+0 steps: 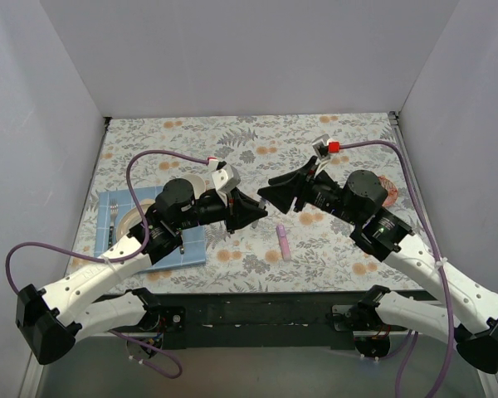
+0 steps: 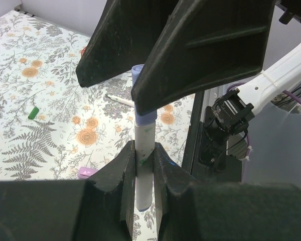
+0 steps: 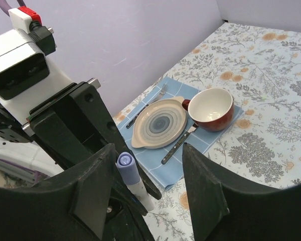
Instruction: Insert the pens into the pen caps
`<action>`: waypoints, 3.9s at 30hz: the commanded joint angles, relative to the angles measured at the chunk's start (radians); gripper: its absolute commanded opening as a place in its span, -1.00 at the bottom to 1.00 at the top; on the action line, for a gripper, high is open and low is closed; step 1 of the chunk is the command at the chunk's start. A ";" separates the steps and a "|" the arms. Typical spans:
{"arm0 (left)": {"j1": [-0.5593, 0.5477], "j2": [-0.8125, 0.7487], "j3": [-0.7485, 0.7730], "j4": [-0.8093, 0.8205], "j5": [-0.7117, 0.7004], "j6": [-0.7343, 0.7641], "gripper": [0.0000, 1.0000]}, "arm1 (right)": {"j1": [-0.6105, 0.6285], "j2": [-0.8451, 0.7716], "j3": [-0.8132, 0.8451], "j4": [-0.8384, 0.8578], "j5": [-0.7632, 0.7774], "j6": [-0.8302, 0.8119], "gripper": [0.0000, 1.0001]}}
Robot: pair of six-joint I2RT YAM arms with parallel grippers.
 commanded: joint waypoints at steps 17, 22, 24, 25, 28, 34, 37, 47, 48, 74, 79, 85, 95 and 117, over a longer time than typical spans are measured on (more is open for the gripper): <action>0.009 0.084 0.102 -0.027 -0.142 -0.035 -1.00 | 0.009 -0.030 -0.170 0.098 -0.101 0.037 -0.97; 0.012 0.085 0.101 0.043 -0.183 -0.043 -1.00 | 0.022 -0.032 -0.226 0.064 -0.061 0.058 -0.97; 0.016 0.090 0.110 0.055 -0.189 -0.039 -1.00 | 0.032 -0.032 -0.279 0.110 -0.058 0.091 -0.97; 0.016 0.094 0.110 0.072 -0.197 -0.039 -1.00 | 0.032 -0.030 -0.292 0.125 -0.058 0.101 -0.97; 0.019 0.107 0.108 0.118 -0.199 -0.039 -1.00 | 0.037 -0.016 -0.345 0.202 -0.085 0.155 -0.97; 0.029 0.128 0.102 0.134 -0.218 -0.001 -1.00 | 0.040 0.004 -0.364 0.200 -0.148 0.187 -0.97; 0.033 0.127 0.078 0.164 -0.160 0.045 -1.00 | 0.039 -0.007 -0.405 0.222 -0.211 0.201 -0.97; 0.042 0.137 0.070 0.189 -0.004 0.056 -1.00 | 0.039 0.005 -0.419 0.188 -0.400 0.143 -0.97; 0.044 0.139 0.077 0.187 0.008 0.059 -1.00 | 0.039 0.005 -0.425 0.182 -0.406 0.141 -0.97; 0.044 0.107 0.045 0.065 0.180 0.085 -1.00 | 0.035 -0.089 -0.013 -0.016 0.157 -0.081 0.02; 0.044 0.101 0.053 0.063 0.213 0.083 -1.00 | 0.037 -0.050 -0.017 -0.016 0.053 -0.132 0.02; 0.044 0.093 0.050 0.065 0.214 0.082 -1.00 | 0.037 -0.076 -0.083 0.030 0.004 -0.133 0.02; 0.044 0.090 0.053 0.069 0.211 0.079 -1.00 | 0.039 -0.079 -0.141 0.024 0.030 -0.138 -0.15; 0.044 0.113 0.081 0.074 0.216 0.031 -0.86 | 0.042 -0.104 -0.221 0.125 0.034 -0.116 -0.97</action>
